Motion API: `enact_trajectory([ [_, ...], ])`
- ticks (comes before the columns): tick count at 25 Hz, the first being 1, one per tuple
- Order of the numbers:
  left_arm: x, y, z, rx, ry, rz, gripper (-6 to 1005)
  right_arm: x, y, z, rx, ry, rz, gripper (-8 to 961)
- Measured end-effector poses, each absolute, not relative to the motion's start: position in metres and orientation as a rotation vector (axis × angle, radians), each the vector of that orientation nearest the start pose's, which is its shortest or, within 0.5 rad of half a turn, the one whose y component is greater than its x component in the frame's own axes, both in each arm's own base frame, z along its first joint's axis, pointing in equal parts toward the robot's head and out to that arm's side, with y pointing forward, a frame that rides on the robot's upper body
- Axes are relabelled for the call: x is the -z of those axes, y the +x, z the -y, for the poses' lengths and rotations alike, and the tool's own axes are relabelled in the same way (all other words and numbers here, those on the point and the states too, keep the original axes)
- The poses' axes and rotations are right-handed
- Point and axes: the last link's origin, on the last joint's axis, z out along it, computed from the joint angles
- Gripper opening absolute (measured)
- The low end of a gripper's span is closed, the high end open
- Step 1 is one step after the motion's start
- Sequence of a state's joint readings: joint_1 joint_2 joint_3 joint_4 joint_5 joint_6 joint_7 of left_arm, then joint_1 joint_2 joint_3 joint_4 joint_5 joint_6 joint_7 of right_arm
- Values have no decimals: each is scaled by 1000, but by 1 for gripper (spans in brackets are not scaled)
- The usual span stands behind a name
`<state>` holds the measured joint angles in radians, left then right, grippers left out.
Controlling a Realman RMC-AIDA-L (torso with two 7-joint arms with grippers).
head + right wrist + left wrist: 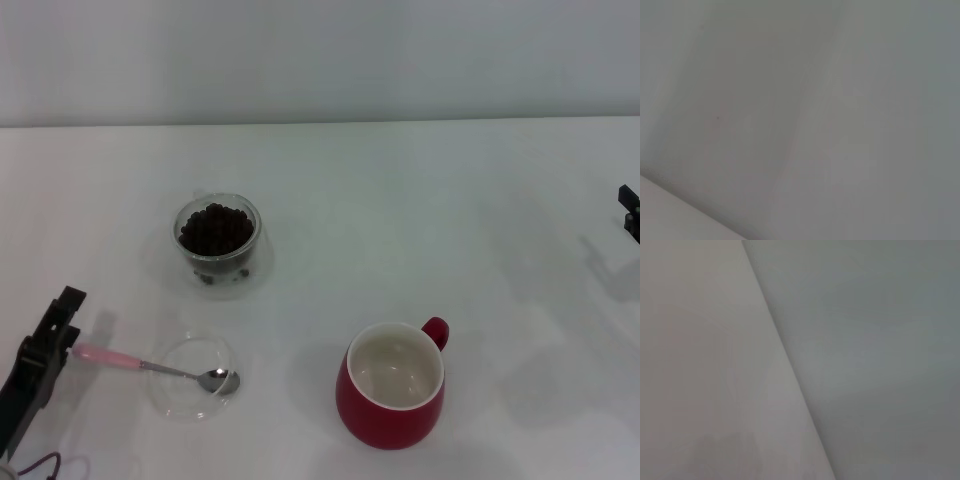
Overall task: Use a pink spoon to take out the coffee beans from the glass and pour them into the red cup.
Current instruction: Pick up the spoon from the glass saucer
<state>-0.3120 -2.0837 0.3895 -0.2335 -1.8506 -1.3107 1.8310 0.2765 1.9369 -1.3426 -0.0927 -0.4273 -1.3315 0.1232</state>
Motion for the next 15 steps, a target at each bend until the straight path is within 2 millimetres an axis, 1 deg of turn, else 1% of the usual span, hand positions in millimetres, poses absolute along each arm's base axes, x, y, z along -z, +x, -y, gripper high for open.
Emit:
enact_trajectory([
  [15, 77, -351, -221, 1330, -1332, 1785, 771, -44, 387, -274, -434, -1818, -199, 576],
])
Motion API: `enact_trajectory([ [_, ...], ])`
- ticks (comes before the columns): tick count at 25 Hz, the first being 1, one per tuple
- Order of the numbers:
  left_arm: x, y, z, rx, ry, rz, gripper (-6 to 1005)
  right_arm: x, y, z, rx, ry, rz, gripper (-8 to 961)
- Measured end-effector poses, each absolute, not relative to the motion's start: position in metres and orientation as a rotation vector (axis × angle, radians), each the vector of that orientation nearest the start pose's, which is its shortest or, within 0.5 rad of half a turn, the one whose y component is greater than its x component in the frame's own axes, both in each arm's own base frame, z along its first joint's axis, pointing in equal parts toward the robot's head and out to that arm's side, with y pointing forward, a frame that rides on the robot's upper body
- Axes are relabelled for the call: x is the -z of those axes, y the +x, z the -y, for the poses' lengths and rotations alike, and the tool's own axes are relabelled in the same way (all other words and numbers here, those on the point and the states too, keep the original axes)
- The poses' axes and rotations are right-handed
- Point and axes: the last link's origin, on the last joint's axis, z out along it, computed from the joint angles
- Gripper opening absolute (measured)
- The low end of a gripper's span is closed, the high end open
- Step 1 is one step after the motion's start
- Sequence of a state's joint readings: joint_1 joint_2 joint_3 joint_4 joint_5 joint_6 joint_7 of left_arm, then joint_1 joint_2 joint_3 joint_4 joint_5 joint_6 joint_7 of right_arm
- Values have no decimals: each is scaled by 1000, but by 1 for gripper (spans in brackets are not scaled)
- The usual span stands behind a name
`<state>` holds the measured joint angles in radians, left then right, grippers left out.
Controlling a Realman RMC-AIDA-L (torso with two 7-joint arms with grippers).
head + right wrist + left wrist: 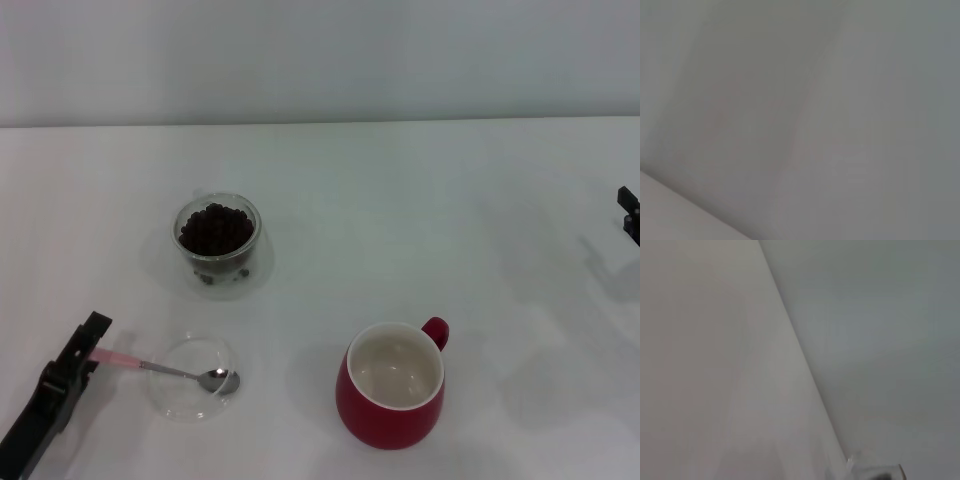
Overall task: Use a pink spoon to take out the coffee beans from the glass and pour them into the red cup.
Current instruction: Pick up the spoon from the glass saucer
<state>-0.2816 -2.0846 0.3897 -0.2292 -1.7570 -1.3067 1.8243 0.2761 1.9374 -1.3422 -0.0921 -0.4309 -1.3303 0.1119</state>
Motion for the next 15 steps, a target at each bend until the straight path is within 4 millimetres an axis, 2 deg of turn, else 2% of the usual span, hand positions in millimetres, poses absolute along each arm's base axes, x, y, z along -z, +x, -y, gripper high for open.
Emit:
enact_trajectory([
  [10, 80, -342, -219, 1335, -1427, 1742, 772, -43, 388, -274, -425, -1824, -203, 577],
  [15, 79, -340, -217, 1351, -1440, 1717, 740, -40, 387, -273, -425, -1823, -207, 577],
])
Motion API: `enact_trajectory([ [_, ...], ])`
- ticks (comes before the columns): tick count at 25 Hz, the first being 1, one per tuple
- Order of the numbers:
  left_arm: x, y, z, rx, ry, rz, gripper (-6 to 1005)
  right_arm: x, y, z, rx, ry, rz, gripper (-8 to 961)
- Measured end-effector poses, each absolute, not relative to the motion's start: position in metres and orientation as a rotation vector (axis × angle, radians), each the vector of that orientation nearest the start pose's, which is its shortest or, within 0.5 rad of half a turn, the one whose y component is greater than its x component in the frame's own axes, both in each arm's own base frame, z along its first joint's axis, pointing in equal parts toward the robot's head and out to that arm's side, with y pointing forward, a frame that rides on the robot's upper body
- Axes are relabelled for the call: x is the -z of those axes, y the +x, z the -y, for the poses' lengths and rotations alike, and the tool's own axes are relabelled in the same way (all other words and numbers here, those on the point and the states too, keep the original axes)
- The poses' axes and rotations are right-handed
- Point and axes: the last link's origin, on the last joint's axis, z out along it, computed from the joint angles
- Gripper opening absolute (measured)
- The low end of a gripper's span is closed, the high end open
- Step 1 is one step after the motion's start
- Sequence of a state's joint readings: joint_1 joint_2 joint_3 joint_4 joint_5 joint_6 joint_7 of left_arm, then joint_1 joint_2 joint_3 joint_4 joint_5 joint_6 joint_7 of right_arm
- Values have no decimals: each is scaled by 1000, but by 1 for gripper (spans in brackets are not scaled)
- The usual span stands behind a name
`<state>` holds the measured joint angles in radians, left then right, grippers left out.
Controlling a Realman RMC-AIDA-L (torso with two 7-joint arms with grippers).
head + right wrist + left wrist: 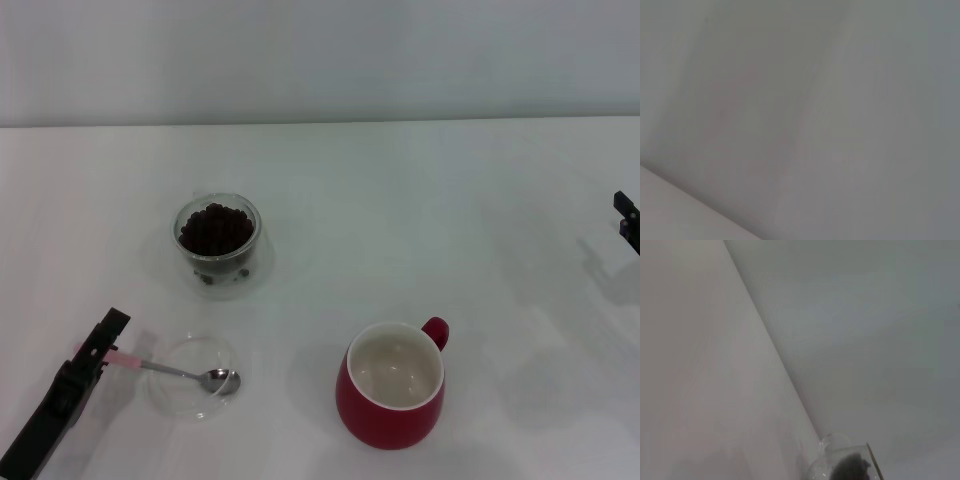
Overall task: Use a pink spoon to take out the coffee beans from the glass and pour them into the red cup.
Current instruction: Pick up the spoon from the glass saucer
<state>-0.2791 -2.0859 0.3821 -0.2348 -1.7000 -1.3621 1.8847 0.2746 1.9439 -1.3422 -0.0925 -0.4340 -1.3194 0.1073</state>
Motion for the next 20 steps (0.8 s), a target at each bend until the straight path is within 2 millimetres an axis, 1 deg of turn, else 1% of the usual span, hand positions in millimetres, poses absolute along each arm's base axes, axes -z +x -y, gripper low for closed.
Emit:
enact_trajectory([
  [6, 79, -339, -217, 1348, -1442, 1722, 701, -36, 388, -269, -410, -1818, -209, 577],
  [14, 79, -341, -217, 1345, -1433, 1738, 650, -35, 388, -268, -412, -1815, -212, 577],
  [18, 79, -343, -217, 1335, -1429, 1747, 463, -34, 388, -268, -414, -1815, -212, 577],
  [20, 80, -343, -217, 1332, -1428, 1750, 457, -34, 388, -268, -414, -1815, -211, 577],
])
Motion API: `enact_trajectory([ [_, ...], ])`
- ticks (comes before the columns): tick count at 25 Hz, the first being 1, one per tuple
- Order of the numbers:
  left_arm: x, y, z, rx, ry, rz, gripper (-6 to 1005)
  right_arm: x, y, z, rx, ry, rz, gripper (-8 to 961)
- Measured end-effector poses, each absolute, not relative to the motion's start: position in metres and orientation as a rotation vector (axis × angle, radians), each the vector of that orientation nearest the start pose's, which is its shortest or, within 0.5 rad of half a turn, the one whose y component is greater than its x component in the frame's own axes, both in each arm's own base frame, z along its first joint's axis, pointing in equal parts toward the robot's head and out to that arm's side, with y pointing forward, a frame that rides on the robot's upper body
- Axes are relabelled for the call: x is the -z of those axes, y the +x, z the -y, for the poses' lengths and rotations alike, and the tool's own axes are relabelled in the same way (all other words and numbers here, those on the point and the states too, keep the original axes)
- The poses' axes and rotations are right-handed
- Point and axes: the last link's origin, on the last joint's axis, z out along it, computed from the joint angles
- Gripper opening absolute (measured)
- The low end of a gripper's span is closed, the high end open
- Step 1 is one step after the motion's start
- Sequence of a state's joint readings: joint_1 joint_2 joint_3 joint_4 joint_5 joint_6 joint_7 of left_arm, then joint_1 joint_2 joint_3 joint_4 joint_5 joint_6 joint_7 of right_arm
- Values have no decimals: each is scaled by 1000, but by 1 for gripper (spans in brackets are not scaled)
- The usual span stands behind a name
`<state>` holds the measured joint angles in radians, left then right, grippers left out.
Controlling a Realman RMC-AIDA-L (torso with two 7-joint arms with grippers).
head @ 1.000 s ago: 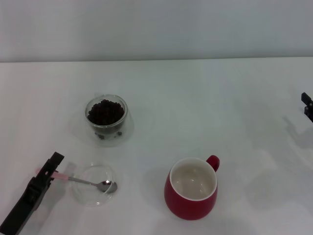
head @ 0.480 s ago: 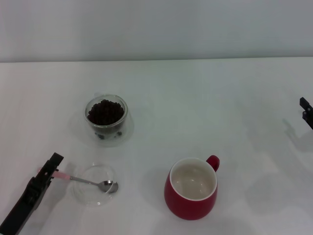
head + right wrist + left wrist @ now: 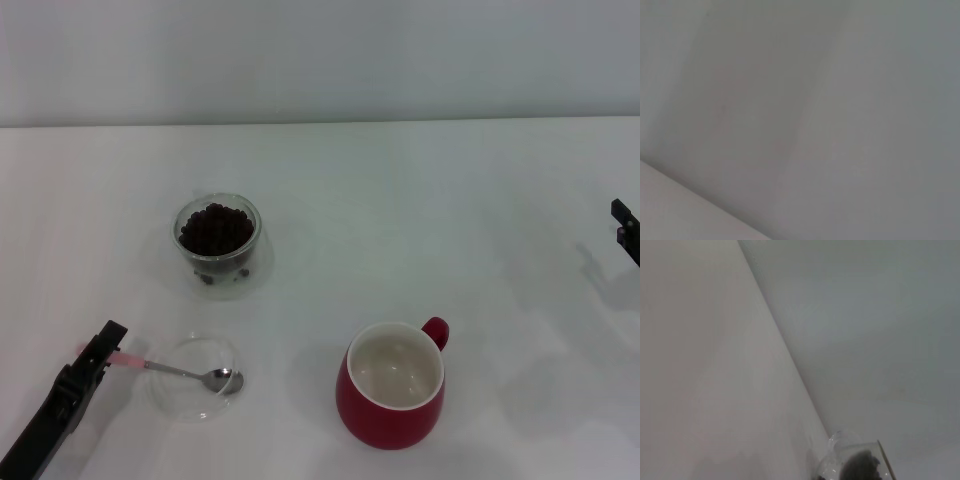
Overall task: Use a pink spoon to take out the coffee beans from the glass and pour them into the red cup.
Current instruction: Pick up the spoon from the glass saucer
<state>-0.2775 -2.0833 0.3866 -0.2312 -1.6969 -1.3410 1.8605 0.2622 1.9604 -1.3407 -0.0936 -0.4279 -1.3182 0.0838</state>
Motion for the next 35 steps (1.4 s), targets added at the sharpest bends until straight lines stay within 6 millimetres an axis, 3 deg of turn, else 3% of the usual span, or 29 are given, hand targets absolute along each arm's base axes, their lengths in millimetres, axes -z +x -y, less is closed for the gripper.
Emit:
enact_trajectory([
  [4, 80, -344, -216, 1329, -1426, 1752, 446, -34, 387, -269, -411, -1816, -205, 577],
  [10, 81, -344, -216, 1321, -1422, 1760, 239, -33, 387, -268, -404, -1816, -195, 577],
  [23, 82, -345, -216, 1312, -1414, 1765, 150, -31, 385, -268, -410, -1816, -188, 577],
  [35, 76, -342, -221, 1351, -1429, 1730, 132, -33, 389, -262, -405, -1789, -210, 577],
])
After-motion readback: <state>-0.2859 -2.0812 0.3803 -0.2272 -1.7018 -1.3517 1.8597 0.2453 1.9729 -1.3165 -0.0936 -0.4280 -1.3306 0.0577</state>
